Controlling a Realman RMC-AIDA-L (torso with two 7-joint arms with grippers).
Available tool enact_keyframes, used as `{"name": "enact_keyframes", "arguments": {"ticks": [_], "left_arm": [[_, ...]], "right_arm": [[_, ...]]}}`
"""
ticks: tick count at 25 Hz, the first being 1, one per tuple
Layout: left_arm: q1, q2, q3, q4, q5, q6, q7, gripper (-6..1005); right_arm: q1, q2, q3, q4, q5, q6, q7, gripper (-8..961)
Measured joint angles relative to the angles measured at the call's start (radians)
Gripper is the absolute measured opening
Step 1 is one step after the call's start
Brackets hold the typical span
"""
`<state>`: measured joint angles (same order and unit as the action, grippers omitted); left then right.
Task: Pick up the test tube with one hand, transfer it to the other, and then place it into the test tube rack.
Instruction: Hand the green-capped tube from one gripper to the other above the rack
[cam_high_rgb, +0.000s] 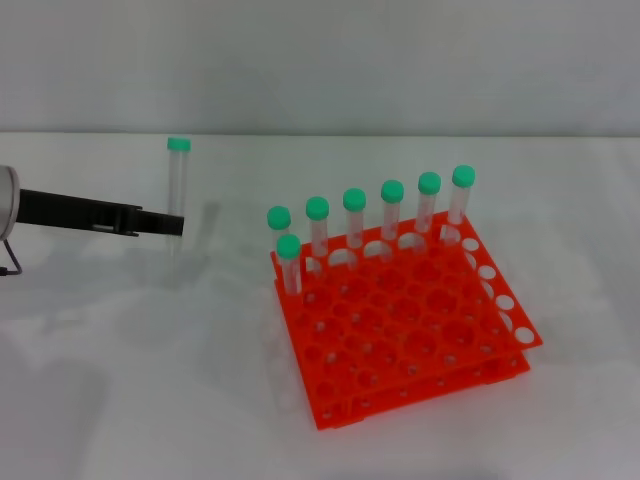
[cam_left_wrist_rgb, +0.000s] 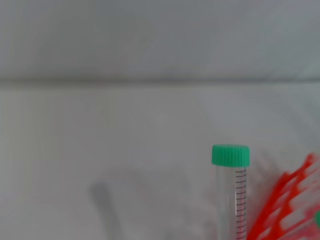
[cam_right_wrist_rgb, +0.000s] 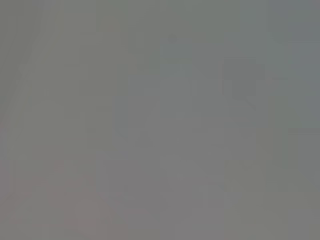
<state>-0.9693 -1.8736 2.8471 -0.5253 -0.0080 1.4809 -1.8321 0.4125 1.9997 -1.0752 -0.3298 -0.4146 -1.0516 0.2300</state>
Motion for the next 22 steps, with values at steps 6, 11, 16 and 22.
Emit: {"name": "enact_keyframes", "arguments": {"ticks": [6,11,16,22], "left_arm": [[0.11,-0.029,0.0,-0.003,-0.25,0.146,0.406,195],[0.189,-0.056,0.0,-0.016,-0.365,0.268,0.643,195],[0.234,-0.086,0.0,-0.064,-0.432,0.363,0.761,196],[0.246,-0.146,0.0,-0.137,-0.465,0.369,0.824,196]], "right_arm": [[-0.12,-0.04,-0.198,-0.325,-0.155,0.131,0.331,812],[-0.147,-0.069,-0.2,-0.515,-0.493,0.092,0.737,811],[-0.065,-0.12,-0.196,-0.546,-0.704,-0.081,1.06,805],[0.104,-0.133,-0.203,-0.455,-0.824,-0.243,1.219,799]]}}
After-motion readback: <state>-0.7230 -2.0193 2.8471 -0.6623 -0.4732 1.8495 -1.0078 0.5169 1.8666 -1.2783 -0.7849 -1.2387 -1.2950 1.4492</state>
